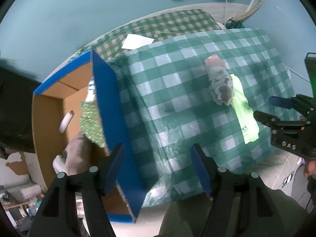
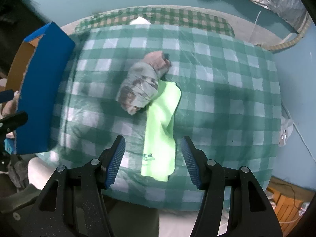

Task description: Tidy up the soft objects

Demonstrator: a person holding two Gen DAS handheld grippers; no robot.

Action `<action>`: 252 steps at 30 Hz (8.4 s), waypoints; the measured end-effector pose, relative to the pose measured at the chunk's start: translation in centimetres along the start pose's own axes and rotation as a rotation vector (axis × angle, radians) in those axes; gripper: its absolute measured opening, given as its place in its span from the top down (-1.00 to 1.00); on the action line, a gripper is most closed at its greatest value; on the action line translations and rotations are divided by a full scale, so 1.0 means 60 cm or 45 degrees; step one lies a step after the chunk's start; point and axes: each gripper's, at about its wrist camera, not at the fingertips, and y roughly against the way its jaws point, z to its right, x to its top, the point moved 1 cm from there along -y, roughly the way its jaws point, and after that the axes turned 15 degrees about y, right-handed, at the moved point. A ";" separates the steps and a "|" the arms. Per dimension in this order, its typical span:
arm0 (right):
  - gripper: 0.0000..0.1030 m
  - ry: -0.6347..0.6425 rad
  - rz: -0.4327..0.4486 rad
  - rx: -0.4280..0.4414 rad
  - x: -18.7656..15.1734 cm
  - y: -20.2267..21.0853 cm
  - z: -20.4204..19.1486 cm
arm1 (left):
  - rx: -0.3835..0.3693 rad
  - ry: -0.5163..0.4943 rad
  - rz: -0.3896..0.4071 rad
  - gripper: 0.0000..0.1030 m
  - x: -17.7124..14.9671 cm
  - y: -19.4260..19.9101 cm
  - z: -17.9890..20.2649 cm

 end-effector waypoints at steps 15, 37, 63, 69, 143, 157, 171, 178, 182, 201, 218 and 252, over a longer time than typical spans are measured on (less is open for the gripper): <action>-0.15 0.046 0.000 -0.009 0.006 -0.080 0.014 | 0.018 0.001 -0.018 -0.35 0.020 -0.089 0.039; 0.80 0.253 -0.036 -0.106 0.003 -0.112 -0.010 | -0.018 -0.016 -0.065 -0.42 0.054 -0.121 0.095; 0.85 0.001 0.012 -0.020 0.027 -0.079 0.203 | -0.137 0.017 -0.120 -0.55 0.140 -0.146 0.197; 0.85 0.008 0.016 -0.013 0.025 -0.070 0.205 | -0.101 -0.029 -0.147 -0.55 0.145 -0.168 0.224; 0.85 0.420 0.187 0.056 0.159 0.175 -0.055 | -0.002 0.060 0.105 0.07 0.055 0.052 -0.013; 0.84 0.597 0.198 0.105 0.216 0.172 -0.169 | 0.039 0.177 0.144 0.07 0.037 0.079 -0.102; 0.84 0.743 0.202 0.165 0.267 0.160 -0.275 | 0.094 0.347 0.147 0.07 0.020 0.086 -0.214; 0.84 0.799 0.195 0.187 0.289 0.150 -0.318 | 0.125 0.435 0.135 0.07 0.009 0.080 -0.268; 0.84 0.817 0.191 0.196 0.302 0.144 -0.344 | 0.141 0.471 0.126 0.07 0.004 0.073 -0.293; 0.84 0.857 0.109 0.227 0.348 0.084 -0.426 | 0.159 0.565 0.034 0.07 0.008 0.014 -0.359; 0.84 0.828 0.019 0.225 0.382 0.020 -0.450 | 0.130 0.619 -0.055 0.04 0.018 -0.034 -0.394; -0.12 0.650 0.185 0.134 0.349 0.129 -0.396 | 0.091 0.592 0.098 -0.54 0.002 0.089 -0.375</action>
